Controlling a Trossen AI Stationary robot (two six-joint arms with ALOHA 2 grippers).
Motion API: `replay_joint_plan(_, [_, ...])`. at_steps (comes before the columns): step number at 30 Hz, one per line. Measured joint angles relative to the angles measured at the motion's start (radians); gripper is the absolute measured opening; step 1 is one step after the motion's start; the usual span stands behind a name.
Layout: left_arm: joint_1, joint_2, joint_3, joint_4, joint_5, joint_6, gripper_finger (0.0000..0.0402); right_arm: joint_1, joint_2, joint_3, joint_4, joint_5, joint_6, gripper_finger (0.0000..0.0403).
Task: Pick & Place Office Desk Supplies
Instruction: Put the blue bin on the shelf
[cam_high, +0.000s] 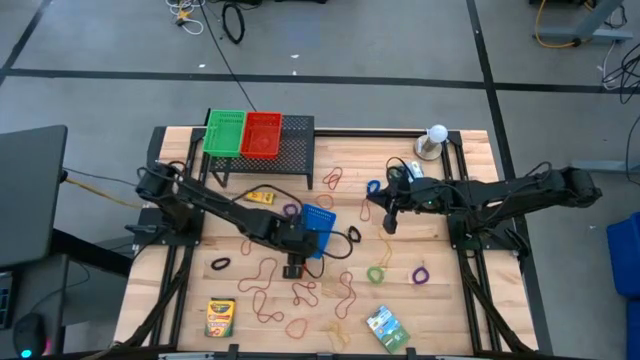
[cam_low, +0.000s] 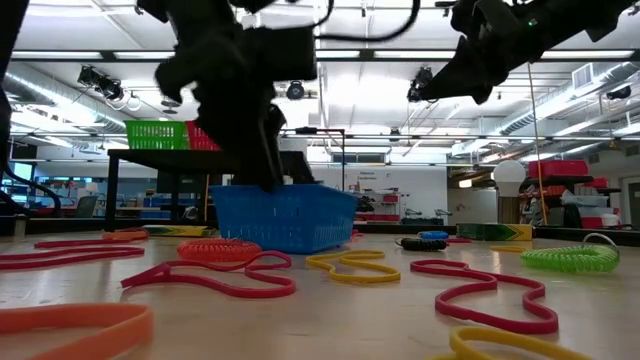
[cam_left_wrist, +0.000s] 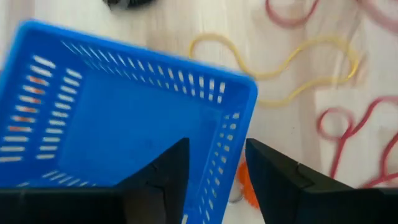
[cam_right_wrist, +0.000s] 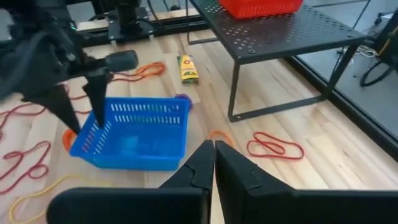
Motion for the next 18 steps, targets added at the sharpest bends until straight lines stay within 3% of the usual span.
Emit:
replay_joint_plan(6, [0.000,0.035,-0.001,-0.020,-0.004,0.009,0.0142,0.000,0.000,0.000,0.000,-0.027,-0.041,0.0023])
replay_joint_plan(15, [0.000,0.038,0.009,-0.037,-0.002,0.010,0.0019,0.000,0.000,0.000,0.000,-0.032,-0.075,0.0023])
replay_joint_plan(18, [-0.002,0.028,0.067,-0.046,-0.011,0.010,0.0012,0.000,0.000,0.000,0.000,-0.032,-0.089,0.0023])
